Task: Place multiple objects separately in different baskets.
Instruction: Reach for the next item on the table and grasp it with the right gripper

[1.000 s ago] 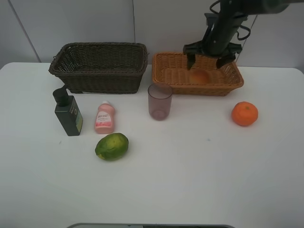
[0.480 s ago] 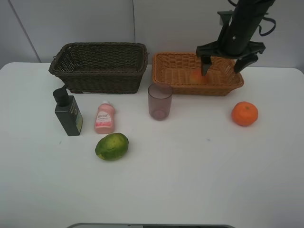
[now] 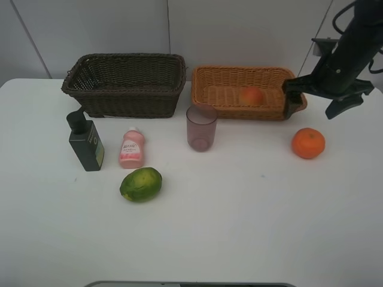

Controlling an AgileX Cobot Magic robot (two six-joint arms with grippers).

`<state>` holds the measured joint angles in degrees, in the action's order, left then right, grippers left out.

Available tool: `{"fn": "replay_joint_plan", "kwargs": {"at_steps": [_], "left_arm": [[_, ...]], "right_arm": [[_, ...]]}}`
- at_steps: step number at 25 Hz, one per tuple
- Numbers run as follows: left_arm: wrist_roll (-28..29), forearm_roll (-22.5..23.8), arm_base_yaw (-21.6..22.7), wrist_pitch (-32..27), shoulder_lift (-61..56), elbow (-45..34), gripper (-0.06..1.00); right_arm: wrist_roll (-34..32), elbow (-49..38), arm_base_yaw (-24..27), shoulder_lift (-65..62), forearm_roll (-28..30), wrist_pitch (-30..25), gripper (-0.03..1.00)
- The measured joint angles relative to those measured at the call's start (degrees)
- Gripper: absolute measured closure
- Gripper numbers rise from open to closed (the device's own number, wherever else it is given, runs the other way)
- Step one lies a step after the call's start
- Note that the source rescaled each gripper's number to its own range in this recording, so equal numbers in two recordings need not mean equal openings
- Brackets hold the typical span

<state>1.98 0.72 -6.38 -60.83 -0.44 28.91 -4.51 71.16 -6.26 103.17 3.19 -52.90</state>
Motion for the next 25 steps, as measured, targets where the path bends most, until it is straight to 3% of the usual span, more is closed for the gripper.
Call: {"fn": "replay_joint_plan", "kwargs": {"at_steps": [12, 25], "left_arm": [[0.0, 0.0, 0.0, 0.0, 0.0, 0.0, -0.01], [0.0, 0.0, 0.0, 0.0, 0.0, 0.0, -0.01]], "right_arm": [[7.5, -0.3, 5.8, 4.8, -3.2, 4.7, -0.03], [5.1, -0.9, 6.0, 11.4, 0.6, 6.4, -0.03]]}}
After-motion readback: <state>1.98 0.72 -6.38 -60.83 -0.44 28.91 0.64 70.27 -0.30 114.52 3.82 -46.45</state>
